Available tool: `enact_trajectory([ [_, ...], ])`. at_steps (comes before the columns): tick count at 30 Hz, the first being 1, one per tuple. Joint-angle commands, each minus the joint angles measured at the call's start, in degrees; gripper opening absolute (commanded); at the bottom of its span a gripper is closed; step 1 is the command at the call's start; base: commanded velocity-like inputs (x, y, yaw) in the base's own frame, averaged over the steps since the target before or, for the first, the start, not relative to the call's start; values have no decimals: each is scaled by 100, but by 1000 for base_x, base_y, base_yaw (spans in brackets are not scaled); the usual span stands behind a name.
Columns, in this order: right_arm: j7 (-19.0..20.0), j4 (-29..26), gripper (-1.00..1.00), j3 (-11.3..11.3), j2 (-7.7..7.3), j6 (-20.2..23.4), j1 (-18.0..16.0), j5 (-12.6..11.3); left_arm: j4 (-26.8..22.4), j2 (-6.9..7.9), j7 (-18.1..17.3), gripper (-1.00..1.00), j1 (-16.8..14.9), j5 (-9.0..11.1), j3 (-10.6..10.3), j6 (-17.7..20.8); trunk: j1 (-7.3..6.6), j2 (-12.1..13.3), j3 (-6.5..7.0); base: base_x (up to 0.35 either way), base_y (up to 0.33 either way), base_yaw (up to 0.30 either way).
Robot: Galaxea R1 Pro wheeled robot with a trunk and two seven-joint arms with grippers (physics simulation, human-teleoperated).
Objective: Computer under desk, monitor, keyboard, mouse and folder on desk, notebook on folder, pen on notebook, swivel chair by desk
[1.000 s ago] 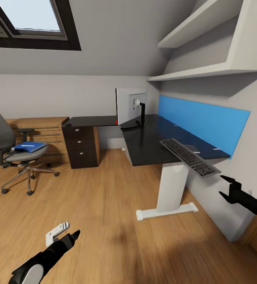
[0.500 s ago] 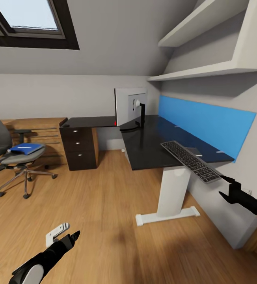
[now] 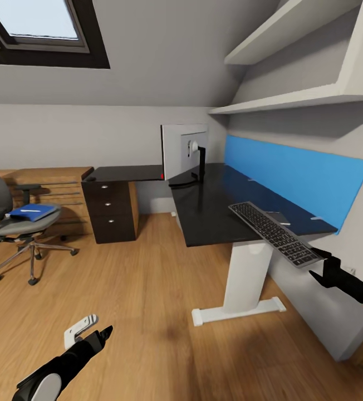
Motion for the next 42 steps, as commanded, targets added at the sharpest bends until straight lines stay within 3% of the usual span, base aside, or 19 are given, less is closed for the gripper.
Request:
enact_trajectory([
  [1, 5, 5, 100, -46, -2, 31, -4, 23, -10, 4, 55, 100, -2, 62, -5, 7, 0, -2, -5, 20, 0, 0],
  [9, 3, 5, 100, -46, -2, 31, -4, 23, -37, -2, 66, 100, -2, 71, 11, 3, 110, -203, -95, 5, 0, 0],
  [42, -5, 5, 100, -46, 7, 22, -4, 23, -14, 22, 51, 100, -2, 70, 24, 19, 110, -203, -95, 14, 0, 0],
])
